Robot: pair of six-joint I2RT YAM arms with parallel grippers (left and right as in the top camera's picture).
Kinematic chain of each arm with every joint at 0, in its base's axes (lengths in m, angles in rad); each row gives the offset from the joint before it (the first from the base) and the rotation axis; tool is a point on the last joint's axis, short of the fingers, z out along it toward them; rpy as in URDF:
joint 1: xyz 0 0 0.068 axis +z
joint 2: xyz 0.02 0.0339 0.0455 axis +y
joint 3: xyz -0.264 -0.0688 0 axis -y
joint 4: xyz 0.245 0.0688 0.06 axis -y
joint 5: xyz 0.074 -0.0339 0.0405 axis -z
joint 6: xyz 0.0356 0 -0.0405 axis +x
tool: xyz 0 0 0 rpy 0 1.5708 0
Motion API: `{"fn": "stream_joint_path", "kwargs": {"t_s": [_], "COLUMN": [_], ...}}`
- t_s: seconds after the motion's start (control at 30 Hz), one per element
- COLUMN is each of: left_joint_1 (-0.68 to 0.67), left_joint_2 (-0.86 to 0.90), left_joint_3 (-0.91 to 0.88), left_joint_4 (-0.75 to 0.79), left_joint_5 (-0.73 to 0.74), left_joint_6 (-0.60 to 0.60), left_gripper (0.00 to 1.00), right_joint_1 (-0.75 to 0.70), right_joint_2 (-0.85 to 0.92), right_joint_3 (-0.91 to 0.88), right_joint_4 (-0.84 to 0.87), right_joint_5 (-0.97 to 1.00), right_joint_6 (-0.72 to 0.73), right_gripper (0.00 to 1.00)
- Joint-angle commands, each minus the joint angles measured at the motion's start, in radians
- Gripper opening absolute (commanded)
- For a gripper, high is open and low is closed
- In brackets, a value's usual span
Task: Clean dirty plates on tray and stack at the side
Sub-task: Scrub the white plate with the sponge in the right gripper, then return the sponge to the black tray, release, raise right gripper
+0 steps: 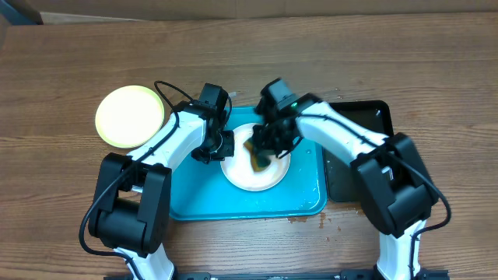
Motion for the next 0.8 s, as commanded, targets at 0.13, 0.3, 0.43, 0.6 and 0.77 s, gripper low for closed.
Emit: {"fn": "stream_joint_path", "kwargs": {"t_s": [0.13, 0.3, 0.43, 0.6, 0.77], "left_joint_1": [-0.001, -0.001, -0.001, -0.002, -0.002], "left_joint_2": [0.013, 0.013, 0.013, 0.013, 0.013], "left_joint_3": [0.006, 0.006, 0.006, 0.006, 0.006], "left_joint_4": [0.0, 0.0, -0.004, -0.012, -0.031], "left_joint_5": [-0.005, -0.004, -0.003, -0.001, -0.001], "left_joint_6": [-0.01, -0.01, -0.011, -0.011, -0.01], "left_gripper": [0.05, 0.26, 0.34, 0.21, 0.05], "right_joint_1": [-0.186, -0.353, -0.466, -0.547, -0.545], "right_joint_2": [-0.227, -0.285, -0.28, -0.28, -0.28], "right_joint_3": [0.074, 0.074, 0.045, -0.093, -0.247], "right_joint_4": [-0.157, -0.297, -0.343, -0.26, -0.094], "right_joint_5": [0.068, 0.278, 0.422, 0.444, 0.444], "right_joint_6": [-0.079, -0.079, -0.079, -0.08, -0.11], "right_gripper": [0.04, 0.04, 0.04, 0.04, 0.04]}}
